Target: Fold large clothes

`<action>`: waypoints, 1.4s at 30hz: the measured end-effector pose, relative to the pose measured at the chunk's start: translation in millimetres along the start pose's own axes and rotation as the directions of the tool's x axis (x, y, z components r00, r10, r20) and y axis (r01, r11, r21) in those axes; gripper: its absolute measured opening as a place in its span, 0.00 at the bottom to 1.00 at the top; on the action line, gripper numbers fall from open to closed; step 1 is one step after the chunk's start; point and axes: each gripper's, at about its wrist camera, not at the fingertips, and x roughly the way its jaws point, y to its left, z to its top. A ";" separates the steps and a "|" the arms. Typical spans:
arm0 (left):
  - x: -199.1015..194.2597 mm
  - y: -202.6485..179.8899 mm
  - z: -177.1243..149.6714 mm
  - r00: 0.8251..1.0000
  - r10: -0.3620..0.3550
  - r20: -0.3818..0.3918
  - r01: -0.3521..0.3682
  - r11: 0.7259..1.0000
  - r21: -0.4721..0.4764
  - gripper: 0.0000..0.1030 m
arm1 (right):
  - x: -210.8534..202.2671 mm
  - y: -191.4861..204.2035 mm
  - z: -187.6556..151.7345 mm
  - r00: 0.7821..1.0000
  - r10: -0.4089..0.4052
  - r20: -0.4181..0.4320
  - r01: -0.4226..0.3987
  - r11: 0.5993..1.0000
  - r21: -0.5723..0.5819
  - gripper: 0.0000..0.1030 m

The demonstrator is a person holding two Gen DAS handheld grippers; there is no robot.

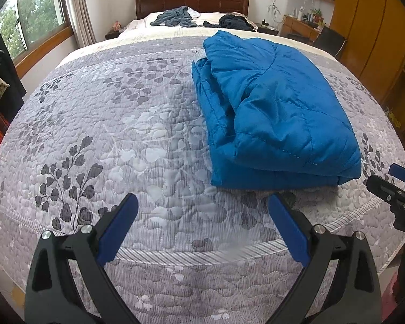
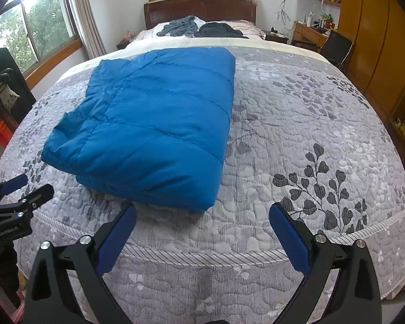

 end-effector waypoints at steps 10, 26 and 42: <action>1.3 0.1 -0.6 1.000 -0.003 -0.006 0.003 1.000 -0.005 0.94 | 1.9 -3.1 0.8 1.000 -0.002 -0.007 0.002 1.000 0.002 0.96; 4.2 3.3 1.1 1.000 0.003 -0.008 -0.003 1.000 -0.008 0.94 | 5.4 -1.9 2.4 1.000 -0.020 -0.012 0.019 0.999 -0.034 0.96; 5.6 3.9 1.3 1.000 0.002 -0.011 -0.002 1.000 -0.004 0.94 | 8.5 -3.7 4.0 0.999 -0.044 -0.026 0.043 0.998 -0.040 0.96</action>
